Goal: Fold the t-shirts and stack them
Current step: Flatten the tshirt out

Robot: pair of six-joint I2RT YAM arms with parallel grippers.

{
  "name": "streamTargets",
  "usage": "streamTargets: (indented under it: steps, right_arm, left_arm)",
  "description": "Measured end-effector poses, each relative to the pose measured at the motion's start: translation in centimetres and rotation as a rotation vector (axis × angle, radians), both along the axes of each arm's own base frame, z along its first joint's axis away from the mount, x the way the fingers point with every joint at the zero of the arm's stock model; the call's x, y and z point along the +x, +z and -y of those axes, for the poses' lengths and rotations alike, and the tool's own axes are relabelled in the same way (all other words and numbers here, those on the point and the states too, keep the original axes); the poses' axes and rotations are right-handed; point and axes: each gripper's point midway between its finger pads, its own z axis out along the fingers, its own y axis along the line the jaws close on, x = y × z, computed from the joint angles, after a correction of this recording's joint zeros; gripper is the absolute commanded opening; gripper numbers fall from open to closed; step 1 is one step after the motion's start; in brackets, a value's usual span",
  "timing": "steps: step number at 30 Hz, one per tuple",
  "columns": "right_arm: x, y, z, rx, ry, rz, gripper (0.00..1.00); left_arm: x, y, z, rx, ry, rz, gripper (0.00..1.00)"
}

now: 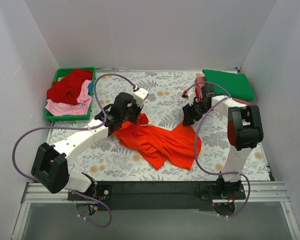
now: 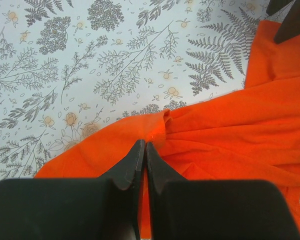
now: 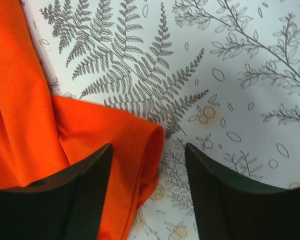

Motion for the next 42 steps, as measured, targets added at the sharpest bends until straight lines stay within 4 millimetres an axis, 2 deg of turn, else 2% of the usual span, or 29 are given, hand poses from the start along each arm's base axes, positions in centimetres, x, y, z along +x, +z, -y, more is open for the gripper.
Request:
streamTargets:
  steps: [3,4,6,7,9,12,13,15,17,20,22,24,27,30,33,35,39,42]
  right_arm:
    - [-0.1,0.0,-0.9,0.016,0.014,-0.013,0.41]
    - [-0.3,-0.1,-1.1,0.021,0.019,-0.022,0.26]
    - [-0.6,-0.1,-1.5,0.031,0.029,-0.032,0.13]
    - [-0.8,0.0,-1.7,0.034,0.033,-0.039,0.03]
    - [-0.7,0.5,-1.9,0.035,0.043,-0.039,0.01]
    - [0.2,2.4,-2.0,0.037,0.052,-0.007,0.01]
    - [0.6,3.6,-2.0,0.038,0.058,0.021,0.01]
    - [1.7,7.5,-2.0,0.047,0.073,0.109,0.01]
    - [2.6,12.9,-2.1,0.061,0.096,0.251,0.01]
    - [2.8,22.7,-2.1,0.088,0.126,0.517,0.01]
    - [1.7,29.1,-1.8,0.098,0.138,0.69,0.01]
    - [-0.1,34.6,-1.3,0.099,0.145,0.841,0.01]
    - [-3.1,40.4,-0.4,0.09,0.144,1.016,0.01]
    - [-5.5,43.8,0.7,0.068,0.121,1.12,0.01]
    - [-7.3,46.5,2.0,0.033,0.075,1.213,0.01]
    - [-8.2,47.5,2.9,0.011,0.041,1.25,0.01]
    - [-10.0,48.6,4.5,-0.018,-0.012,1.3,0.01]
    - [-10.7,47.3,4.9,-0.018,-0.024,1.275,0.01]
  left_arm:
    - [0.1,0.3,-0.1,-0.013,0.005,0.004,0.0]
    - [0.1,0.5,-0.1,-0.017,0.006,0.006,0.0]
    - [0.2,0.8,-0.4,-0.029,0.013,0.009,0.0]
    - [0.2,1.0,-0.5,-0.034,0.017,0.013,0.0]
    - [0.2,1.6,-0.9,-0.05,0.03,0.022,0.0]
    - [0.1,3.7,-1.7,-0.088,0.056,0.062,0.0]
    - [0.1,4.7,-2.0,-0.103,0.066,0.084,0.0]
    - [-0.2,7.4,-2.9,-0.139,0.09,0.14,0.0]
    - [-0.5,11.3,-3.5,-0.197,0.108,0.221,0.0]
    - [-1.9,18.4,-4.5,-0.316,0.117,0.364,0.0]
    - [-3.6,23.6,-5.6,-0.404,0.114,0.47,0.0]
    - [-5.8,28.6,-6.9,-0.495,0.11,0.578,0.0]
    - [-9.6,34.9,-9.2,-0.62,0.099,0.725,0.0]
    - [-14.0,39.6,-11.7,-0.734,0.075,0.852,0.0]
    - [-17.4,42.6,-13.4,-0.808,0.046,0.939,0.0]
    - [-19.4,44.0,-14.2,-0.846,0.016,0.98,0.0]
    - [-22.3,45.9,-14.8,-0.891,-0.052,1.03,0.0]
    - [-23.4,46.6,-14.9,-0.912,-0.088,1.043,0.0]
